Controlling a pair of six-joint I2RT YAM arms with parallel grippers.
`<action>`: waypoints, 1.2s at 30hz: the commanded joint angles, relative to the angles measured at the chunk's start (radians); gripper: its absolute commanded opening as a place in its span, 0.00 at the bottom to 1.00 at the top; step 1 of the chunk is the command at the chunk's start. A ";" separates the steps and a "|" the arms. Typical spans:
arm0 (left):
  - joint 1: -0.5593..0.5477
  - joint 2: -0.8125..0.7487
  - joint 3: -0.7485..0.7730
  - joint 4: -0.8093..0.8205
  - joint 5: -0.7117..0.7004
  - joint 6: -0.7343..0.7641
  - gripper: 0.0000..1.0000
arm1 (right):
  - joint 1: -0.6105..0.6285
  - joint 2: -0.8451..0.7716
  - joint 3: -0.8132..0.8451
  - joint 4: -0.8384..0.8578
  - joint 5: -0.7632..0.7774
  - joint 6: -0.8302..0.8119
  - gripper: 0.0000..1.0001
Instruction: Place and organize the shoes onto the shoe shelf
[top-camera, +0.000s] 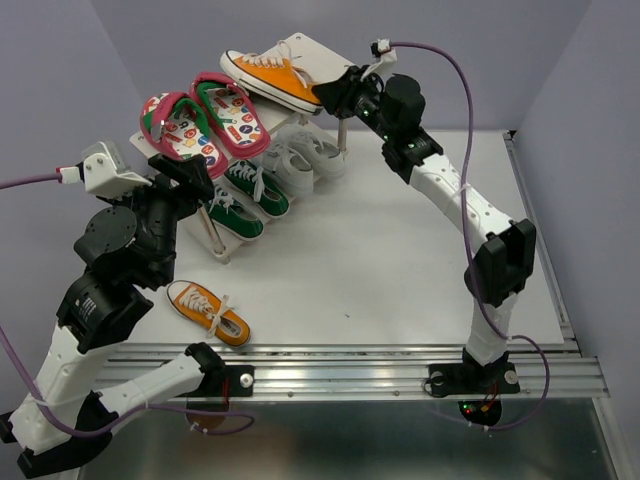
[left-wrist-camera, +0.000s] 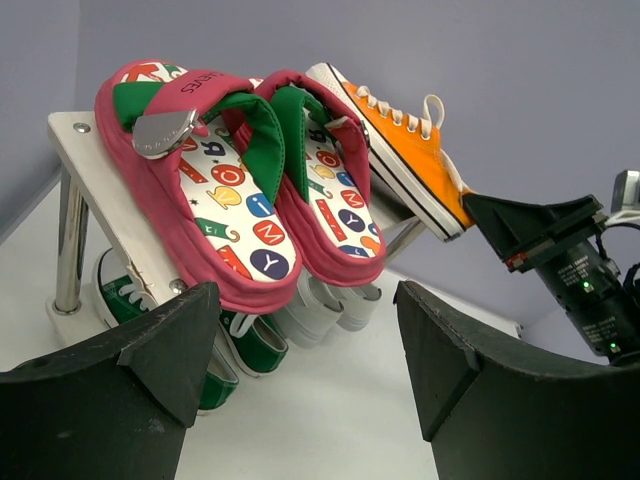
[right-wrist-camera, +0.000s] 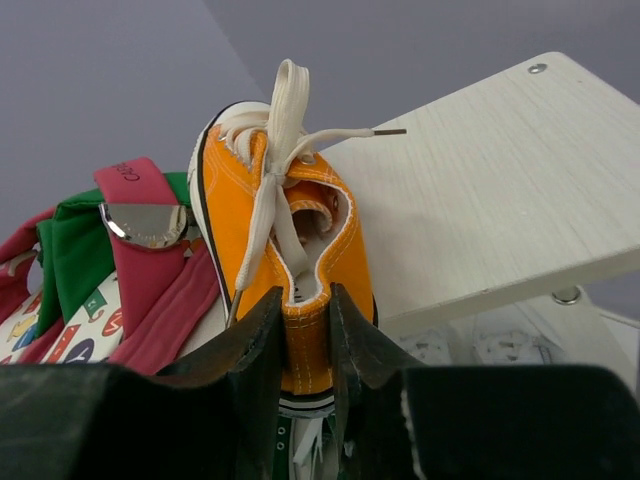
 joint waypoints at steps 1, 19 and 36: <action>0.001 0.014 0.005 0.022 -0.002 -0.008 0.82 | -0.009 -0.161 -0.149 0.206 0.196 -0.063 0.01; 0.001 0.020 0.017 0.010 0.008 -0.025 0.82 | 0.280 -0.109 -0.228 0.472 0.522 -0.598 0.01; 0.001 0.000 0.011 0.000 -0.006 -0.020 0.82 | 0.309 -0.001 -0.166 0.567 0.706 -0.787 0.01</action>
